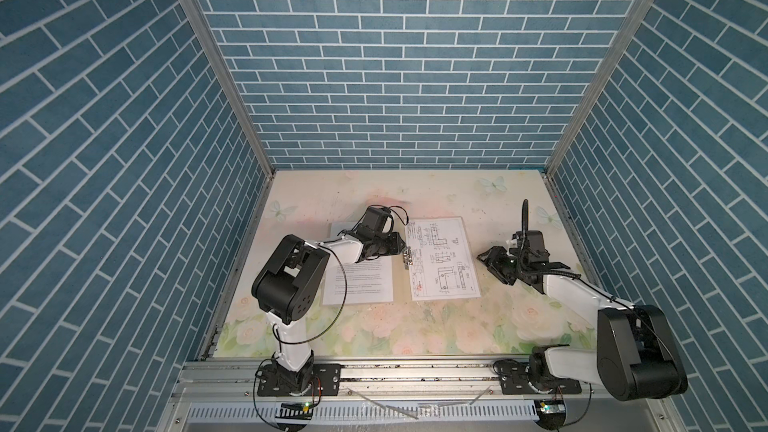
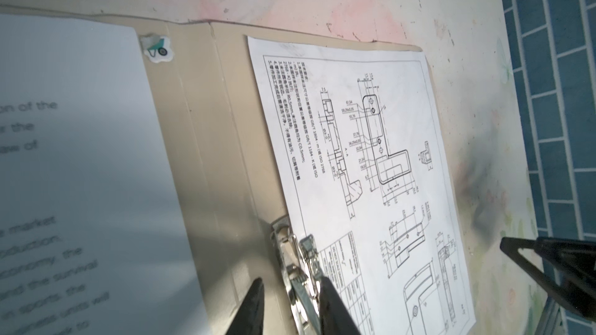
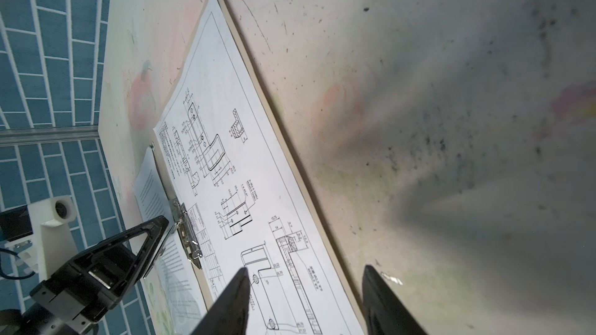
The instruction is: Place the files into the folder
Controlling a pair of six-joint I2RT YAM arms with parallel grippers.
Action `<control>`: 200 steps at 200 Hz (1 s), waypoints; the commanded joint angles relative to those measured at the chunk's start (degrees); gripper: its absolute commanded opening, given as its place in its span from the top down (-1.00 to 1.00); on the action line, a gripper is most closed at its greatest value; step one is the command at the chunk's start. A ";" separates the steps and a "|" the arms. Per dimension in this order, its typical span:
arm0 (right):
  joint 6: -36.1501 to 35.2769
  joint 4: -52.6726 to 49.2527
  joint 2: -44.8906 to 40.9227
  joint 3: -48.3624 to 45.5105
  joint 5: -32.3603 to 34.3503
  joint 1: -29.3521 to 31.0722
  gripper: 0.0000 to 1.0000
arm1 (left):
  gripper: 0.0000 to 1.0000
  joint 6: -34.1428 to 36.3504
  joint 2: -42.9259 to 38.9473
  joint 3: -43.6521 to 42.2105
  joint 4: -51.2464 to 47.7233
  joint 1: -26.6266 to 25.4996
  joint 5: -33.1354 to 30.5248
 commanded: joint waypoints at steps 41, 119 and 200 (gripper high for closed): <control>3.46 -1.43 -2.16 2.06 -0.09 1.09 -0.05 | 0.63 -1.37 2.63 1.06 -0.26 0.50 0.39; 9.72 -1.63 -1.02 7.13 0.70 8.07 0.05 | 0.68 -3.84 4.62 0.63 2.77 0.63 1.27; 23.62 9.52 13.41 15.23 -1.85 19.72 0.24 | 0.68 -11.38 5.41 -3.87 9.75 0.53 0.98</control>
